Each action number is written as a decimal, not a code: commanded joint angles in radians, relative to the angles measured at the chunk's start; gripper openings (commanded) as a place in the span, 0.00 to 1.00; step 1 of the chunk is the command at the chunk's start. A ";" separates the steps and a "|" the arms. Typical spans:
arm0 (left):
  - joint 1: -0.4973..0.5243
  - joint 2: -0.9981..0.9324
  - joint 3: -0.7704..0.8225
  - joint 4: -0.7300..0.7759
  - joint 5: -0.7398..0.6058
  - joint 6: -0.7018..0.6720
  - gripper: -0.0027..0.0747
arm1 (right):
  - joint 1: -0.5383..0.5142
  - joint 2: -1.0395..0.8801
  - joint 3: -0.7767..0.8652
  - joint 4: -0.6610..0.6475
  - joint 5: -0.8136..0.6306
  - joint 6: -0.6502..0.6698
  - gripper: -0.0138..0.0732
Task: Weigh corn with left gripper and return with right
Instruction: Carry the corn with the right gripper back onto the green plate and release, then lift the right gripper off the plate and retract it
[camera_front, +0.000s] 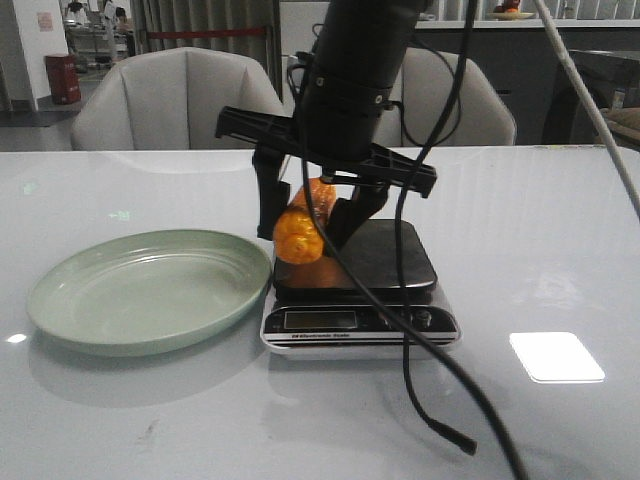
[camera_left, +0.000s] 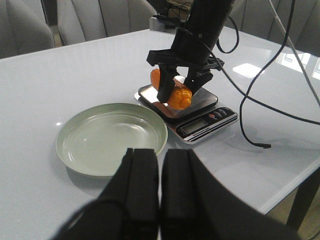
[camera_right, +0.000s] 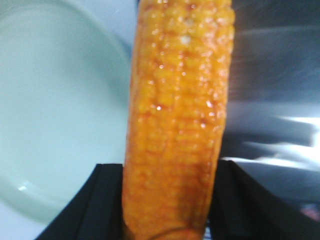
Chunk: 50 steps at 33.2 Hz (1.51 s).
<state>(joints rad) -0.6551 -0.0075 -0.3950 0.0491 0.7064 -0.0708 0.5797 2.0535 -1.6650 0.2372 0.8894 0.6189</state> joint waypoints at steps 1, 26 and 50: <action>-0.002 0.002 -0.024 -0.005 -0.079 -0.002 0.18 | 0.018 -0.048 -0.033 0.091 -0.073 -0.005 0.31; -0.002 0.002 -0.024 -0.005 -0.079 -0.002 0.18 | 0.198 0.077 -0.105 0.087 -0.350 -0.099 0.82; -0.002 0.002 -0.024 -0.005 -0.079 -0.002 0.18 | 0.043 -0.098 -0.222 -0.187 0.084 -0.286 0.85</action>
<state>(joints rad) -0.6551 -0.0075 -0.3950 0.0491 0.7064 -0.0708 0.6467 2.0593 -1.8524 0.0959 0.9464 0.3957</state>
